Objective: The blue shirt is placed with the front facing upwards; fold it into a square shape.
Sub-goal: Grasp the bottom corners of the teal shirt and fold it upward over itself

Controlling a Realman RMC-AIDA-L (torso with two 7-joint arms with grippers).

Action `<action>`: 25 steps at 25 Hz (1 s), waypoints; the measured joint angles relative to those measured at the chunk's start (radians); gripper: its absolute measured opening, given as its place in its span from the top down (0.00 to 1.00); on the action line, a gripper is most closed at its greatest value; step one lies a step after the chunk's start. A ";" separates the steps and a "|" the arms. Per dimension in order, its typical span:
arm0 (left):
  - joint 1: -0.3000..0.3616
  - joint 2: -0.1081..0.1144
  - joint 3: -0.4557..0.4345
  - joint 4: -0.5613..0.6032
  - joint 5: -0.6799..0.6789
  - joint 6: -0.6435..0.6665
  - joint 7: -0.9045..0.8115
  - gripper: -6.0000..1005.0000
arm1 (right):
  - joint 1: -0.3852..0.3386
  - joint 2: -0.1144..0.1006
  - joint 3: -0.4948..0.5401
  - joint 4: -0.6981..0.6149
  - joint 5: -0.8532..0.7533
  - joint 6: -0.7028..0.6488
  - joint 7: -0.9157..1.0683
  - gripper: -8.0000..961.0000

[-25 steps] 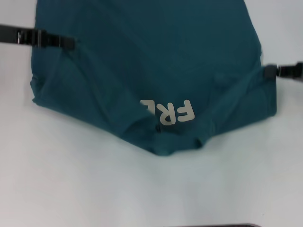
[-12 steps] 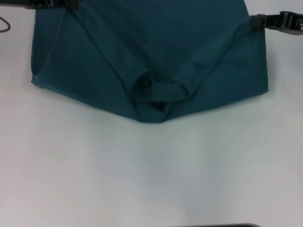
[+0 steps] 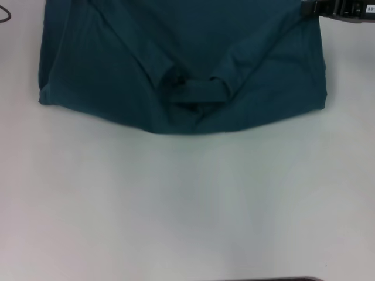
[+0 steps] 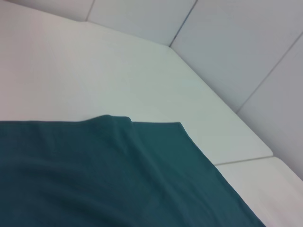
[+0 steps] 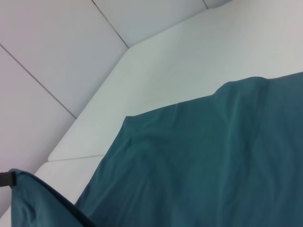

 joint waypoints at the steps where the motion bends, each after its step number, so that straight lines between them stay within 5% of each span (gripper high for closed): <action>1: 0.000 0.000 0.000 0.000 -0.004 -0.005 0.000 0.98 | 0.001 0.000 0.000 0.000 0.000 -0.003 0.001 0.91; 25: 0.004 -0.043 0.010 0.063 -0.034 -0.161 0.031 0.98 | 0.015 -0.007 -0.064 -0.086 0.009 -0.163 -0.010 0.90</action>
